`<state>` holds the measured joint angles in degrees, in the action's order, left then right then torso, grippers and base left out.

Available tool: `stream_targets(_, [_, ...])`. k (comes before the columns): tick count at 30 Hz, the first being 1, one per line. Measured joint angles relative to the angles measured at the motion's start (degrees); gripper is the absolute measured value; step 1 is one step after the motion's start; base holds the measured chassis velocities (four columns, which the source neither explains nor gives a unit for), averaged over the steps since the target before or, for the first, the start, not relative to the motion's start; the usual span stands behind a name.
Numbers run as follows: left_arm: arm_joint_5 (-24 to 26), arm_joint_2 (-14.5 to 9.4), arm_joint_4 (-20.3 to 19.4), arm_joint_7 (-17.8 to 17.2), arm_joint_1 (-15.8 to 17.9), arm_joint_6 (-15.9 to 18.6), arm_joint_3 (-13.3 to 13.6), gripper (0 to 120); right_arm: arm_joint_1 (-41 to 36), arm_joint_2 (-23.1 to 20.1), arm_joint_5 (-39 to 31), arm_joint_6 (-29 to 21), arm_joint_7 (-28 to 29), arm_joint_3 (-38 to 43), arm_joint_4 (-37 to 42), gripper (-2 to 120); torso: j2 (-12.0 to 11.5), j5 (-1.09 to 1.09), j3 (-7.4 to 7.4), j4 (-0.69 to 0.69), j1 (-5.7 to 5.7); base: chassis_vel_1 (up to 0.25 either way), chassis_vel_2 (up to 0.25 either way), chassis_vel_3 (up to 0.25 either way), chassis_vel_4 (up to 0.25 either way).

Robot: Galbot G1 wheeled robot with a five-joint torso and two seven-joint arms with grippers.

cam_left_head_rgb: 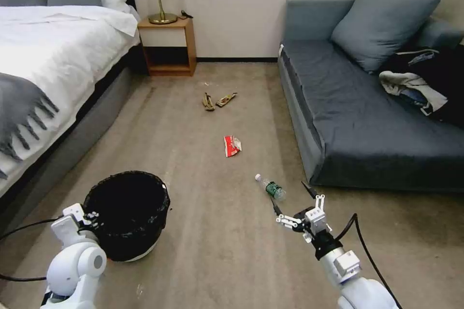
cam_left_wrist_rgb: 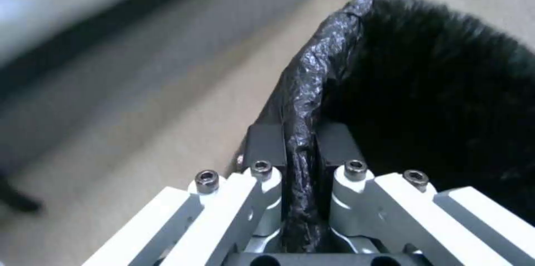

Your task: Pick up the trash bin, then pick up the garbage on the floor and place it into the trash bin.

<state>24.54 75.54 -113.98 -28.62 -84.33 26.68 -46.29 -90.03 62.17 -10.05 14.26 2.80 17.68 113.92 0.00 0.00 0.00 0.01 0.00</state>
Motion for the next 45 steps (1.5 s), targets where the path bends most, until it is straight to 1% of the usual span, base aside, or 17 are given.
stream_targets(1, [-3.69, -0.01, -0.03, 1.34, -0.40, -1.67, -0.03, 7, -0.08, 0.14, -0.24, 0.64, 0.57, 0.07, -0.02, 100, 0.00, -0.01, 0.00, 0.00, 0.00, 0.000, 0.000, 0.000, 0.000])
stream_targets(2, [-8.68, -0.01, -0.06, 3.27, -0.98, -3.95, -0.12, 7, -0.19, 0.38, -0.29, 1.32, 2.13, -0.17, -0.04, 100, 0.00, 0.00, 0.00, -0.01, 0.00, 0.000, 0.000, 0.000, 0.000])
stream_targets(3, [-8.68, -0.01, -0.06, 3.27, -0.98, -3.95, -0.12, 7, -0.19, 0.38, -0.29, 1.32, 2.13, -0.17, -0.04, 100, 0.00, 0.00, 0.00, -0.01, 0.00, 0.000, 0.000, 0.000, 0.000])
stream_targets(4, [-12.47, 0.02, -0.20, 4.94, -1.53, -5.74, -0.29, 7, -0.35, 0.68, -0.47, 1.89, 2.87, -0.44, -0.04, 100, 0.00, 0.01, 0.00, -0.01, 0.00, 0.000, 0.000, 0.000, 0.000])
stream_targets(5, [-15.53, 0.10, -0.43, 6.53, -2.08, -7.33, -0.48, 7, -0.48, 0.91, -0.39, 2.67, 2.38, -0.37, -0.12, 100, 0.00, 0.01, 0.00, -0.01, 0.00, 0.000, 0.000, 0.000, 0.000])
stream_targets(6, [-16.83, 0.15, -0.58, 7.31, -2.37, -7.98, -0.55, 7, -0.46, 1.12, 0.17, 3.79, 1.88, -0.25, -0.43, 100, 0.00, 0.00, 0.00, -0.01, 0.00, 0.000, 0.000, 0.000, 0.000])
stream_targets(7, [-16.83, 0.15, -0.58, 7.31, -2.37, -7.98, -0.55, 7, -0.46, 1.12, 0.17, 3.79, 1.88, -0.25, -0.43, 100, 0.00, 0.00, 0.00, -0.01, 0.00, 0.000, 0.000, 0.000, 0.000])
stream_targets(8, [-18.57, 0.24, -0.92, 8.47, -2.84, -8.77, -0.65, 7, -0.17, 1.55, 1.76, 5.96, 1.53, -0.04, -1.11, 100, 0.00, 0.00, 0.00, -0.01, 0.00, 0.000, 0.000, 0.000, 0.000])
stream_targets(10, [-20.50, 0.43, -1.36, 9.83, -3.26, -9.74, -0.77, 7, 0.30, 2.10, 3.86, 7.85, 1.46, 0.22, -1.84, 100, 0.00, 0.00, 0.00, -0.01, 0.00, 0.000, 0.000, 0.000, 0.000])
stream_targets(15, [-21.97, 0.61, -1.41, 11.28, -3.57, -10.99, -0.88, 7, 0.34, 2.73, 4.47, 8.12, 2.54, -0.10, -2.06, 100, 0.00, 0.00, -0.01, -0.01, 0.00, 0.000, 0.000, 0.000, 0.000])
stream_targets(18, [-22.24, 0.61, -0.85, 13.35, -3.66, -12.39, -1.20, 7, 0.44, 3.31, 4.59, 8.12, 3.43, -0.49, -2.33, 100, 0.00, 0.00, -0.01, -0.01, 0.00, 0.000, 0.000, 0.000, 0.000])
stream_targets(19, [-22.24, 0.61, -0.85, 13.35, -3.66, -12.39, -1.20, 7, 0.44, 3.31, 4.59, 8.12, 3.43, -0.49, -2.33, 100, 0.00, 0.00, -0.01, -0.01, 0.00, 0.000, 0.000, 0.000, 0.000])
stream_targets(23, [-20.34, 0.45, 0.16, 17.61, -3.53, -13.67, -1.69, 7, 0.44, 3.53, 4.65, 7.91, 4.52, -0.69, -2.55, 100, 0.00, 0.00, 0.00, -0.01, 0.00, 0.000, 0.000, 0.000, 0.000])
stream_targets(24, [-20.34, 0.45, 0.16, 17.61, -3.53, -13.67, -1.69, 7, 0.44, 3.53, 4.65, 7.91, 4.52, -0.69, -2.55, 100, 0.00, 0.00, 0.00, -0.01, 0.00, 0.000, 0.000, 0.000, 0.000])
stream_targets(28, [-18.76, 0.32, 0.92, 20.60, -3.21, -14.29, -2.02, 7, -0.27, 3.38, 4.52, 7.11, 4.30, -0.72, -2.50, 100, 0.00, 0.00, -0.01, -0.02, 0.00, 0.000, 0.000, 0.000, 0.000])
stream_targets(34, [-18.71, 0.12, 1.03, 21.46, -3.12, -14.48, -2.35, 7, -0.47, 3.42, 4.81, 5.37, 4.29, -1.01, -2.23, 100, 0.00, 0.00, 0.00, -0.02, 0.00, 0.000, 0.000, 0.000, 0.000])
stream_targets(45, [-18.08, -0.23, 0.71, 21.36, -3.25, -14.23, -2.90, 7, 0.10, 3.85, 4.81, 5.37, 4.05, -1.77, -2.99, 100, 0.00, 0.00, 0.00, -0.01, 0.00, 0.000, 0.000, 0.000, 0.000])
